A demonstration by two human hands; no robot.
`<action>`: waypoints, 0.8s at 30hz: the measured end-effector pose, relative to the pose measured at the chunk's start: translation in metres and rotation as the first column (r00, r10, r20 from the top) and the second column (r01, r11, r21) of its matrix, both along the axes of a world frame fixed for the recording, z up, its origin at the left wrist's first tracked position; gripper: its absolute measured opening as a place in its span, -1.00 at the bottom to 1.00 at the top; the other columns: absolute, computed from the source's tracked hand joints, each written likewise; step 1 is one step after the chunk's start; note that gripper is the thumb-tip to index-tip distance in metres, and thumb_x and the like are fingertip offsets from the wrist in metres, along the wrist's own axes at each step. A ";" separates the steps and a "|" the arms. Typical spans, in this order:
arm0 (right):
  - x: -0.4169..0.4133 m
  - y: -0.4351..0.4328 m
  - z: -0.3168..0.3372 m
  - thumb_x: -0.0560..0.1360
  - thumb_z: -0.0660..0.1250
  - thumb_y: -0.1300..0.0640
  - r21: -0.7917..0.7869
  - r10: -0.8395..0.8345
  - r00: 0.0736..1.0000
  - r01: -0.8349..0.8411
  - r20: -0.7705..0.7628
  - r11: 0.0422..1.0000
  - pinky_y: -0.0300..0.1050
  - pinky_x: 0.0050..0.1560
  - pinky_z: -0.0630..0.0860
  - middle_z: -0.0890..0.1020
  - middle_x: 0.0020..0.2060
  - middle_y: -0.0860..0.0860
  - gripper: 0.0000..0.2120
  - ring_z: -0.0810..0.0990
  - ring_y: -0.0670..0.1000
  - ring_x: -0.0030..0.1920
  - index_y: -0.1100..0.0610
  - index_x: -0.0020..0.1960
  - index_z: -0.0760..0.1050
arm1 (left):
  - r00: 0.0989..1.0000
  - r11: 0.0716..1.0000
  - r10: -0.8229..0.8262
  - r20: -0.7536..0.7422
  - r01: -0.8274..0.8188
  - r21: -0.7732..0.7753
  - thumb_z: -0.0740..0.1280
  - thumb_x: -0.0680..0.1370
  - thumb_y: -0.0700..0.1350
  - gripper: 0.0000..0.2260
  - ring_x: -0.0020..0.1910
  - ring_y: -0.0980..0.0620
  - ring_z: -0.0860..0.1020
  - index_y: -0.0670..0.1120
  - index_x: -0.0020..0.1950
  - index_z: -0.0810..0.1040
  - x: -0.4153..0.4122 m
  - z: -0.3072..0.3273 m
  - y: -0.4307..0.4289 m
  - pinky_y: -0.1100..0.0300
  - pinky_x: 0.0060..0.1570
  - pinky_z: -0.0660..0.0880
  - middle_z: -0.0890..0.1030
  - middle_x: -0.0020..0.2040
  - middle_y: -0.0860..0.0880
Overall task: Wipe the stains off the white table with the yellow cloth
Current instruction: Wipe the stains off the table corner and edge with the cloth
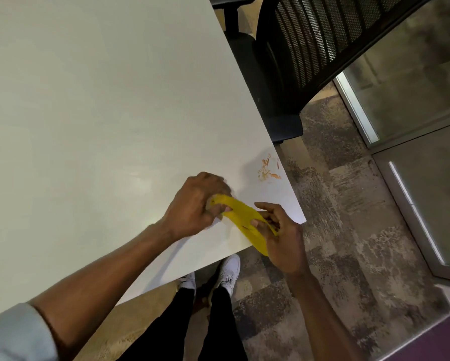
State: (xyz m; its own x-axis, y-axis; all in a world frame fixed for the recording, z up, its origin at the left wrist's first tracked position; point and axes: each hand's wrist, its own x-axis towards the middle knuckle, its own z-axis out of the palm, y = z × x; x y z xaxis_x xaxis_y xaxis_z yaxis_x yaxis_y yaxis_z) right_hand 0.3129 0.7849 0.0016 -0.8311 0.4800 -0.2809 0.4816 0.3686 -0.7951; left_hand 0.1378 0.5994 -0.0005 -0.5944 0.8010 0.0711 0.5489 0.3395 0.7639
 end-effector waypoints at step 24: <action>0.012 0.016 -0.037 0.59 0.43 0.10 0.614 0.008 1.000 -0.005 -0.001 0.789 0.16 0.15 0.65 0.53 0.40 0.10 -0.61 0.53 0.18 0.37 0.08 0.39 0.51 | 0.979 0.937 0.200 0.047 -0.177 -0.301 0.46 0.61 0.12 -0.70 0.11 -0.12 0.62 -0.07 0.19 0.67 -0.041 -0.034 0.057 -0.04 0.06 0.58 0.71 0.08 -0.07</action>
